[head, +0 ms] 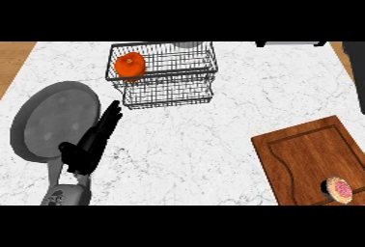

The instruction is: Pick the squash from the cutting board and place it in the tiered basket

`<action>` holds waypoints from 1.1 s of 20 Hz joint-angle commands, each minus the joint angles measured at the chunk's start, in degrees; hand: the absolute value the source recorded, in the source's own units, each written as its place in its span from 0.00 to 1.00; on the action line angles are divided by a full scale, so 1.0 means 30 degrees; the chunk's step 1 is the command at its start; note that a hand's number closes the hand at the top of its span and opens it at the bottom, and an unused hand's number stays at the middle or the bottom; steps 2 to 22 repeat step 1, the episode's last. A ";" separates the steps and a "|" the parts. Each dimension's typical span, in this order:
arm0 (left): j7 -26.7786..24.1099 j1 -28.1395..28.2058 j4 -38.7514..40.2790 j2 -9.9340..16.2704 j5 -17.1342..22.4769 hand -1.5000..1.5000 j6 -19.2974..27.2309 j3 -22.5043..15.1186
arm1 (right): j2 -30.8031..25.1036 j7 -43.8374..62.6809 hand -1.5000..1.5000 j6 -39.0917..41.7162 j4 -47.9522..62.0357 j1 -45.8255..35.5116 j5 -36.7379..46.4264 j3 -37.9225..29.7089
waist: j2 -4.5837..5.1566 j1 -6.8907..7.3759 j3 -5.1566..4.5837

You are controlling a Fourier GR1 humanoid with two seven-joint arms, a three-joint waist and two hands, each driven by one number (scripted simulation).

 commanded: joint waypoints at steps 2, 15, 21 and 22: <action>-0.0888 -0.0084 0.0863 0.0342 0.0346 0.50 -0.0456 0.0589 | -0.2715 0.0318 0.00 0.3901 -0.1314 0.1830 -0.0966 -0.0350 | -0.0026 -0.0224 -0.0015; -0.0888 -0.0084 0.0863 0.0342 0.0346 0.50 -0.0456 0.0589 | -0.2715 0.0318 0.00 0.3901 -0.1314 0.1830 -0.0966 -0.0350 | -0.0026 -0.0224 -0.0015; -0.0888 -0.0084 0.0863 0.0342 0.0346 0.50 -0.0456 0.0589 | -0.2715 0.0318 0.00 0.3901 -0.1314 0.1830 -0.0966 -0.0350 | -0.0026 -0.0224 -0.0015; -0.0888 -0.0084 0.0863 0.0342 0.0346 0.50 -0.0456 0.0589 | -0.2715 0.0318 0.00 0.3901 -0.1314 0.1830 -0.0966 -0.0350 | -0.0026 -0.0224 -0.0015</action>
